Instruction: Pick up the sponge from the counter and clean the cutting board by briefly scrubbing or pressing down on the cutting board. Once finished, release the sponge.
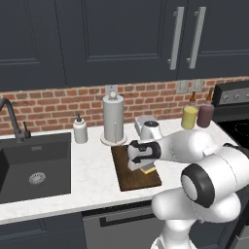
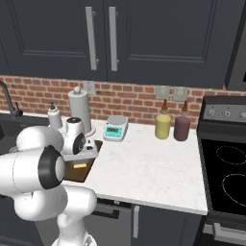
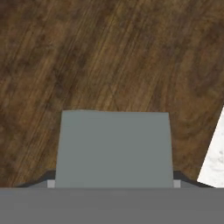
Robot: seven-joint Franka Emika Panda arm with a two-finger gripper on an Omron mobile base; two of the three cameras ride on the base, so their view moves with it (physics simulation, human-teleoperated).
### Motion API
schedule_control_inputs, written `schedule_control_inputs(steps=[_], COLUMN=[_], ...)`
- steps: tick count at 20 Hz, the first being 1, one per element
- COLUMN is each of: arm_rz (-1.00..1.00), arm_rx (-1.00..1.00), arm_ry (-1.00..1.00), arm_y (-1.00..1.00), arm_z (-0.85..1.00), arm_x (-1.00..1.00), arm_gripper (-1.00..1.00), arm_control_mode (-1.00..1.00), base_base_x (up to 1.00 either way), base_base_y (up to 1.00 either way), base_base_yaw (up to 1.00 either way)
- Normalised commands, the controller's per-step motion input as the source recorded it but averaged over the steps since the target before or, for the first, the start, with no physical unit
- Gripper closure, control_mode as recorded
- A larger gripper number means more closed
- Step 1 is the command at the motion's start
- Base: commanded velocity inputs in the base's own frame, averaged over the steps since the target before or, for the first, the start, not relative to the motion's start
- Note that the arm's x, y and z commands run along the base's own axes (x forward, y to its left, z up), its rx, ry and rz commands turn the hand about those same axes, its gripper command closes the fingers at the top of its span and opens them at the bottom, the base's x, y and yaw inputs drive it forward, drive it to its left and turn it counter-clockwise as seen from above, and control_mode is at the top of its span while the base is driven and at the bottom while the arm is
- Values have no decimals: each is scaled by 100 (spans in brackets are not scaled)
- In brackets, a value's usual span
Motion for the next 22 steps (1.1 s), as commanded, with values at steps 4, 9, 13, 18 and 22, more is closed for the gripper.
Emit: schedule_control_inputs(steps=[4,9,13,18,22], arm_rz=[0,0,0,-2,-6], arm_rx=[0,0,0,-1,-3], arm_ry=[11,10,15,3,0], arm_y=[-9,0,3,5,0], arm_z=[0,0,-1,-6,-7], arm_x=[-18,0,3,66,78], arm_gripper=[100,100,100,100,100], arm_control_mode=[-100,-100,-100,-100,-100], base_base_x=[0,0,0,0,0], base_base_y=[0,0,0,0,0], base_base_yaw=[0,0,0,0,0])
